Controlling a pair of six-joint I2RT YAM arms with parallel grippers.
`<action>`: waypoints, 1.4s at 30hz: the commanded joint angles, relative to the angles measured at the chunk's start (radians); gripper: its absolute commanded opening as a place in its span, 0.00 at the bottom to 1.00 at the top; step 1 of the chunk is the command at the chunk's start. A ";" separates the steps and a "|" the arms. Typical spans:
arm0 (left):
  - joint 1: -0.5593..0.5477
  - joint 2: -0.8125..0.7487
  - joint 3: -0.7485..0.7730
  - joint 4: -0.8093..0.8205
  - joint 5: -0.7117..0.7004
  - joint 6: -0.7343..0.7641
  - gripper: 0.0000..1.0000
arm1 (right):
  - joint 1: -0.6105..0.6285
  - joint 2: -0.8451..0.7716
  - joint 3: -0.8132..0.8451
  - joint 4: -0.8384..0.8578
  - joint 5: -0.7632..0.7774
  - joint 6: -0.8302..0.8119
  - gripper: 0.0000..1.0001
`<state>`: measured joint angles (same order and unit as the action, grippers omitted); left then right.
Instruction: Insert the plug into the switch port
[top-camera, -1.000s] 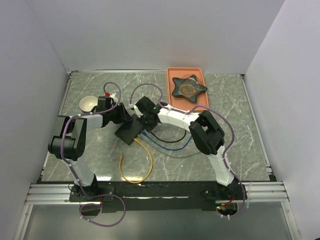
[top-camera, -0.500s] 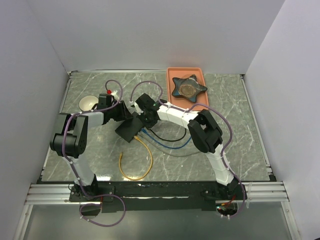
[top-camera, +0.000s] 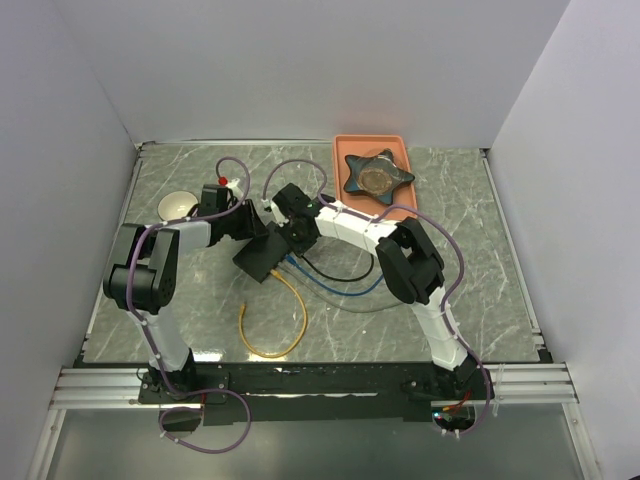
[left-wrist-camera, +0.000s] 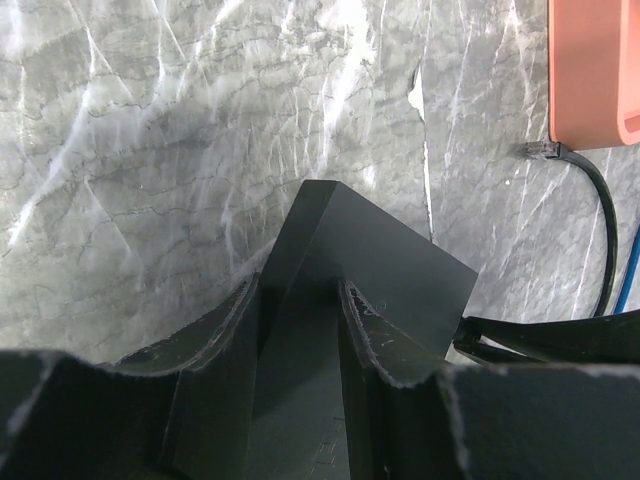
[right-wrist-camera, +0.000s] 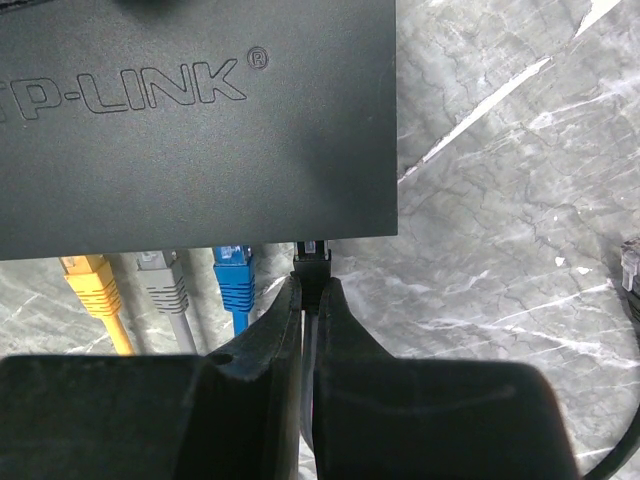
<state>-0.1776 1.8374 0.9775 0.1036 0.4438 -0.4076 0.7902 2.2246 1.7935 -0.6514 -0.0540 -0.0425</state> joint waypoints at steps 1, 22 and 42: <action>-0.120 0.010 -0.014 -0.170 0.231 -0.054 0.25 | 0.017 -0.029 0.080 0.441 -0.060 0.032 0.00; 0.055 -0.246 -0.197 -0.070 -0.008 -0.215 0.88 | 0.014 -0.129 -0.174 0.460 0.036 0.073 0.42; 0.058 -1.039 -0.399 0.050 -0.258 -0.319 0.96 | 0.014 -0.706 -0.457 0.505 0.103 0.154 0.99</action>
<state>-0.1173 0.9096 0.6010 0.0818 0.2295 -0.6724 0.7986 1.6878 1.4059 -0.2237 0.0208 0.0792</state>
